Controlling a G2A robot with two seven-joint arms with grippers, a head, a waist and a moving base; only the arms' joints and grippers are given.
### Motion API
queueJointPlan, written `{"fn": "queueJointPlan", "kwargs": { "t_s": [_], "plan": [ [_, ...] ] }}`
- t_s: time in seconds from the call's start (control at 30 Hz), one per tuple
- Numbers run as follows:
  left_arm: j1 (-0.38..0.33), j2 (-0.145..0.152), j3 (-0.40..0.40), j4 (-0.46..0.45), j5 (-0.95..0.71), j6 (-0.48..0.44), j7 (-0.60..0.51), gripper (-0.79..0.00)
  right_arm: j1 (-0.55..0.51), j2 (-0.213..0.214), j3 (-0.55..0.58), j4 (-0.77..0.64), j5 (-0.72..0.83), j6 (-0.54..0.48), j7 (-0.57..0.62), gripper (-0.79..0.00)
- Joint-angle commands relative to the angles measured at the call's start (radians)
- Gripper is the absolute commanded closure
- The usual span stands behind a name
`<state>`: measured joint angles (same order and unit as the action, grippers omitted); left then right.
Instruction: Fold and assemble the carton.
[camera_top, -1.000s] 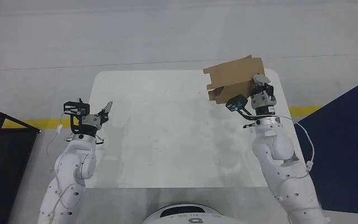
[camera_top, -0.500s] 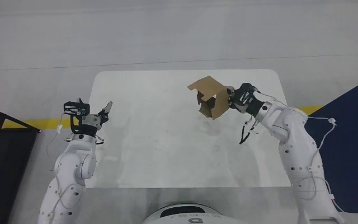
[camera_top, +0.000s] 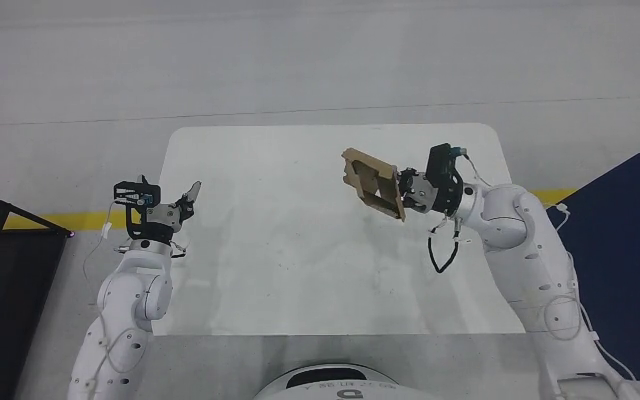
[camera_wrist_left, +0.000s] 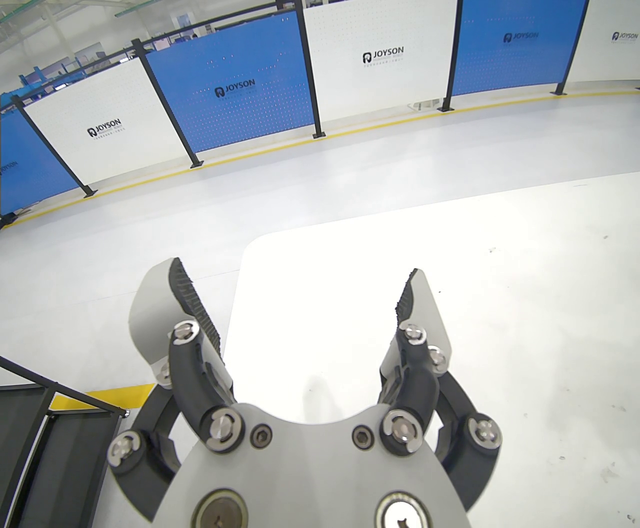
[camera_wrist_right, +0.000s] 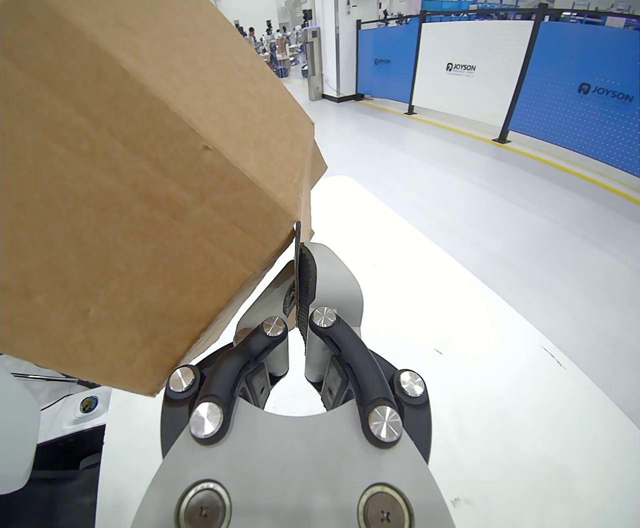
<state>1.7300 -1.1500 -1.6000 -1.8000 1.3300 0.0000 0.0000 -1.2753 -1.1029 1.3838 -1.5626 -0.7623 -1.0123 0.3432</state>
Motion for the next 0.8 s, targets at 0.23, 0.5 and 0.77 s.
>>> {"fn": "queueJointPlan", "kwargs": {
  "t_s": [0.23,0.5,0.77],
  "plan": [
    [0.0,0.0,0.0,0.0,0.0,0.0,0.0,-0.785,-0.003,0.0,-0.002,0.002,0.007,0.004,-0.003,0.0],
    [0.0,0.0,0.0,0.0,0.0,0.0,0.0,-0.785,0.156,0.013,-0.237,0.273,0.604,0.0,0.393,0.0],
    [0.0,0.0,0.0,0.0,0.0,0.0,0.0,-0.785,0.264,0.068,-0.395,0.339,0.865,0.036,0.501,0.0]
  ]
}}
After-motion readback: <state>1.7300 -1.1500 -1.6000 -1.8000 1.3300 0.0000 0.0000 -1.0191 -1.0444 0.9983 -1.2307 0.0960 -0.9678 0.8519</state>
